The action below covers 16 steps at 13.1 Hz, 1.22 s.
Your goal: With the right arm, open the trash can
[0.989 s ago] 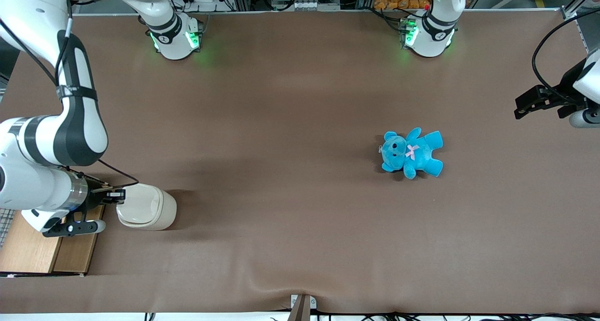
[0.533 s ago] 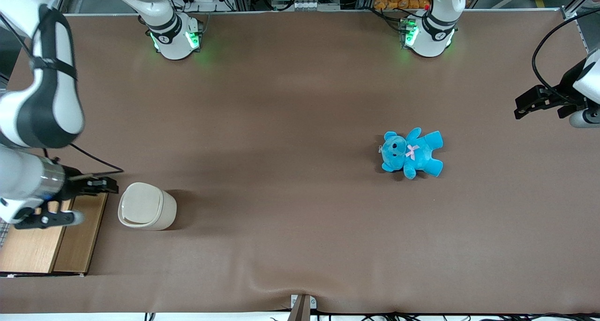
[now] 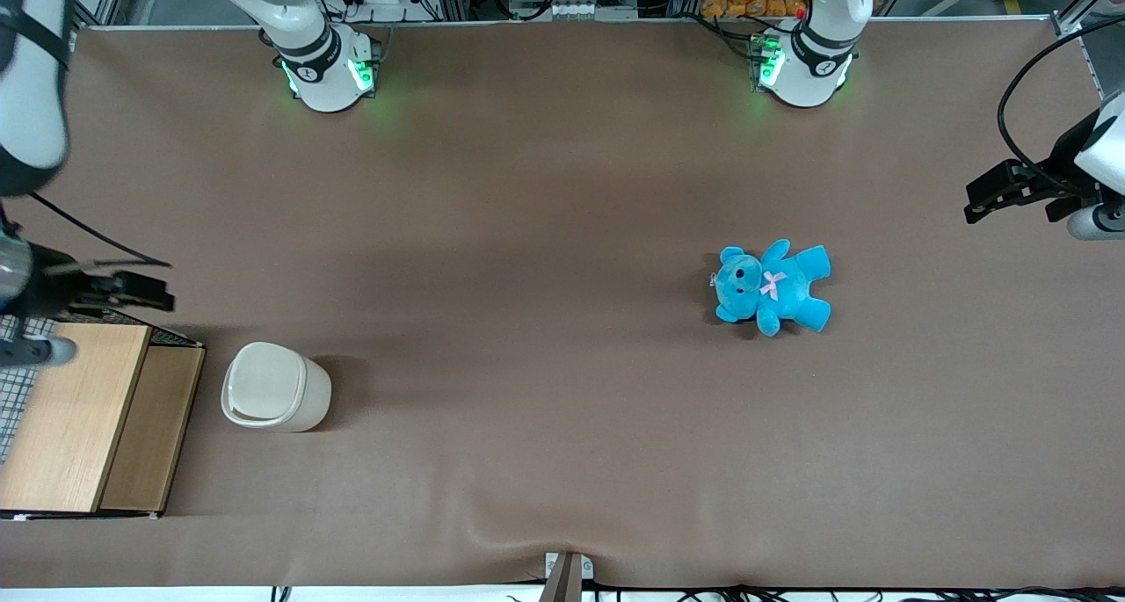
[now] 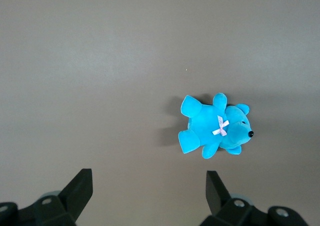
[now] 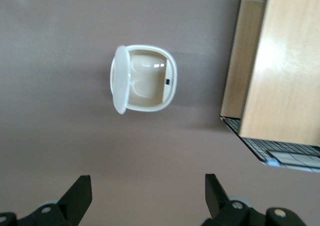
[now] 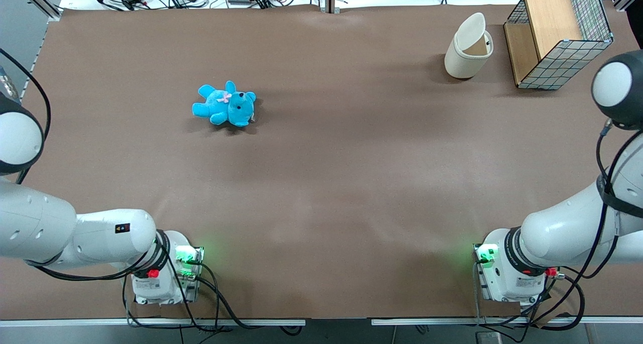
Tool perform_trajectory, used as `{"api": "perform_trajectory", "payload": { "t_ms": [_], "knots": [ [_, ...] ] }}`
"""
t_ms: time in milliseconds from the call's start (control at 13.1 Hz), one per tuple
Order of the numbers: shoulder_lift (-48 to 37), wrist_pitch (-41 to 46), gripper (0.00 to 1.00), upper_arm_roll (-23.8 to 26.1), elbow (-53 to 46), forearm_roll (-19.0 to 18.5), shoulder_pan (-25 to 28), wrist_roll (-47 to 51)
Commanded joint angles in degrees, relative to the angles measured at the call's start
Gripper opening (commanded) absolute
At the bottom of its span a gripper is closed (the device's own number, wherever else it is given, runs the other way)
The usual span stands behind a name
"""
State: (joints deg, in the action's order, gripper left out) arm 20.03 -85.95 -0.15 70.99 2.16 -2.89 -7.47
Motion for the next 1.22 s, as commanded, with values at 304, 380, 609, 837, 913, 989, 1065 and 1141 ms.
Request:
{"api": "perform_trajectory", "payload": {
  "t_ms": [304, 380, 609, 837, 913, 989, 1065, 1141],
  "knots": [
    [-19.83, -5.36, 1.0, 0.41, 21.43, 0.48, -1.94, -1.5],
    [-21.6, -5.55, 1.0, 0.41, 23.38, 0.48, -1.85, -1.32],
    [-22.84, -5.19, 1.0, 0.5, 24.19, 0.39, -1.76, -1.15],
    [-21.53, -5.2, 1.0, 0.67, 21.21, -1.19, -1.5, -0.97],
    [-21.44, -4.93, 1.0, 0.67, 21.2, -1.28, -1.5, -1.06],
    [-21.53, -4.41, 1.0, 0.67, 21.2, -1.19, -1.5, -0.97],
    [-21.53, -3.8, 1.0, 0.76, 21.12, -1.36, -1.33, -0.97],
    [-21.53, -3.53, 1.0, 0.76, 21.2, -1.37, -1.24, -0.36]
  ]
}}
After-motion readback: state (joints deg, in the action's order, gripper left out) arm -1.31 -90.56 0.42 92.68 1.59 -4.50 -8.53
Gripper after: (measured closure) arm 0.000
